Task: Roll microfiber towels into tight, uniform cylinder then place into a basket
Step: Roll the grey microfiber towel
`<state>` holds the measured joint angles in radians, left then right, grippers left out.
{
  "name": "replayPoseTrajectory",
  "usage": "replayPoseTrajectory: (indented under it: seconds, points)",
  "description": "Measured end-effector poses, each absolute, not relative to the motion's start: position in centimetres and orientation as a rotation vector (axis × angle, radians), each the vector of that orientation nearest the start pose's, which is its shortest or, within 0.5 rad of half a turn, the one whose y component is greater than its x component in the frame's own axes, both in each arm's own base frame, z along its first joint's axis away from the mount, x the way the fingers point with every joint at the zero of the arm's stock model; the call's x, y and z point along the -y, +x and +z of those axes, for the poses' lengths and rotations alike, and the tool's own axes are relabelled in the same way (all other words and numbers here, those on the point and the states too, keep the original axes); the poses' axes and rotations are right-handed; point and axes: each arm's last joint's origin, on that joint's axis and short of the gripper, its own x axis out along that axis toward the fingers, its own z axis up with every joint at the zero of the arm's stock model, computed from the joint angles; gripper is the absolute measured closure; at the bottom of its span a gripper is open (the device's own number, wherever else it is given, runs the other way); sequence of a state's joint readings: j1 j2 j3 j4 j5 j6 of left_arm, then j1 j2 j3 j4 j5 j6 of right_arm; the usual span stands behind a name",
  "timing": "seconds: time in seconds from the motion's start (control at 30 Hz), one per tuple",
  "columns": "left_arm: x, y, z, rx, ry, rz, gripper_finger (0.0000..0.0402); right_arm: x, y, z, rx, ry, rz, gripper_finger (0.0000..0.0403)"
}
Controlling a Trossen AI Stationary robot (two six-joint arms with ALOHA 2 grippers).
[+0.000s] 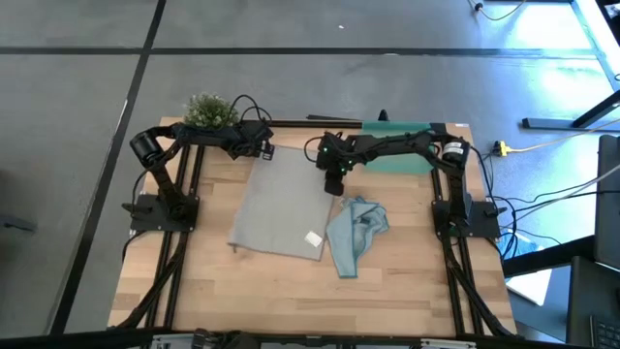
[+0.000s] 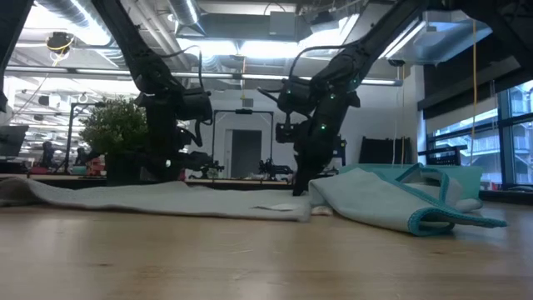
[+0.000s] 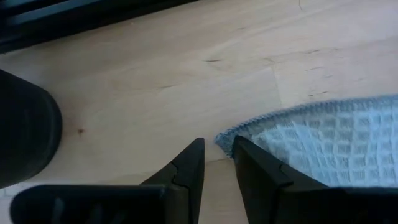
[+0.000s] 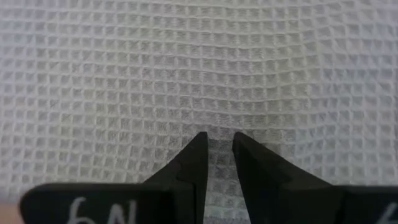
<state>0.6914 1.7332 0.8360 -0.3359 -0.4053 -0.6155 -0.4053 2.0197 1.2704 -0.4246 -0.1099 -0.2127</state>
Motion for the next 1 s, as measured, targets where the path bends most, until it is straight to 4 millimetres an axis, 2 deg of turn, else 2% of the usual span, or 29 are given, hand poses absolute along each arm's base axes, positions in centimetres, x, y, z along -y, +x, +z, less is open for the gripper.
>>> replayPoseTrajectory:
  seconds: [0.37,0.57,0.67,0.83,1.0]
  points:
    - [-19.4,21.7,12.1,-0.98,-0.665,1.319,0.0317,18.1,33.9,12.7,-1.237,0.174,-0.193,0.032]
    - [-19.5,21.8,12.4,-0.992,-0.66,1.325,0.0317,18.7,33.5,12.7,-1.24,0.162,-0.183,0.032]
    - [-19.7,22.4,13.7,-1.0,-0.648,1.291,0.0317,18.7,33.5,12.7,-1.23,0.177,-0.159,0.032]
    - [-20.2,23.6,17.6,-0.932,-0.597,1.209,0.0317,18.6,33.5,12.6,-1.227,0.18,-0.153,0.032]
    - [-18.6,24.0,20.3,-0.96,-0.588,1.069,0.0317,18.6,33.5,12.8,-1.219,0.18,-0.149,0.032]
